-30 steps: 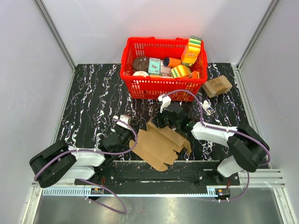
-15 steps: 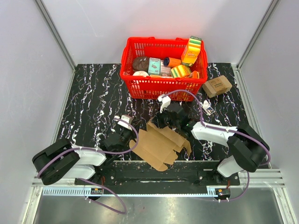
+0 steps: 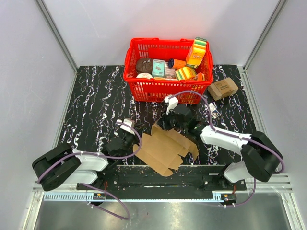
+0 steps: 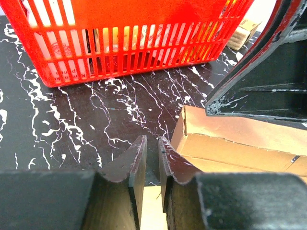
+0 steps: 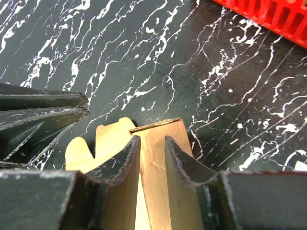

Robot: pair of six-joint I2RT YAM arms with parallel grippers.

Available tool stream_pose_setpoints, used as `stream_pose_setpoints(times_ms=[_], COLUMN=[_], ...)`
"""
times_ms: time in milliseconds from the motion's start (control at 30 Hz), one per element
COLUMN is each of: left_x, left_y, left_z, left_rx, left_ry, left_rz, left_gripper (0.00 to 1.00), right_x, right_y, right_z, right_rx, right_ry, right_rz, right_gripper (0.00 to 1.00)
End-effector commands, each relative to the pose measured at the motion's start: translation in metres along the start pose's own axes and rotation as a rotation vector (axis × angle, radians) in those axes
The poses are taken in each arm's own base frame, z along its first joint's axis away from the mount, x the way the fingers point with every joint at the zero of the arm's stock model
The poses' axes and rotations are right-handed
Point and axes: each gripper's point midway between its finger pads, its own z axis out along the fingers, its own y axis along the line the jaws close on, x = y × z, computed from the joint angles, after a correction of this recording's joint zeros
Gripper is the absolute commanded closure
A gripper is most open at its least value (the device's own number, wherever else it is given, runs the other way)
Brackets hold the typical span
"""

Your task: Fold the paper box

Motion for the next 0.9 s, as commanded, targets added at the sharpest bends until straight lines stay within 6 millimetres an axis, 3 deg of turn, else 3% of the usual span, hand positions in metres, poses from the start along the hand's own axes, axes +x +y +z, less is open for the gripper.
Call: stream_pose_setpoints(times_ms=[0,133,300,567,867], left_x=[-0.024,-0.040,-0.061,-0.088,-0.111], left_y=[-0.005,-0.009,-0.018,-0.038,-0.055], left_z=[-0.001,-0.001,0.002,0.009,0.013], left_rx=[0.012,0.022,0.035,0.077,0.126], left_ry=[-0.072,-0.078,-0.027,0.067,0.154], left_rz=[-0.041,-0.045,-0.048,-0.054,-0.028], left_gripper=[0.79,0.79,0.77,0.75,0.74], right_x=[-0.048,-0.062,-0.054,-0.001,0.061], right_y=[-0.003,-0.016,-0.046,-0.057,-0.068], right_z=[-0.021,-0.049,-0.103,-0.174,-0.201], right_rx=[0.063,0.173,0.403,0.574,0.712], right_ry=[-0.128,-0.168,-0.105,0.114,0.286], right_rz=[0.008,0.066,0.158,0.328,0.445], right_gripper=[0.67,0.66,0.66,0.63,0.55])
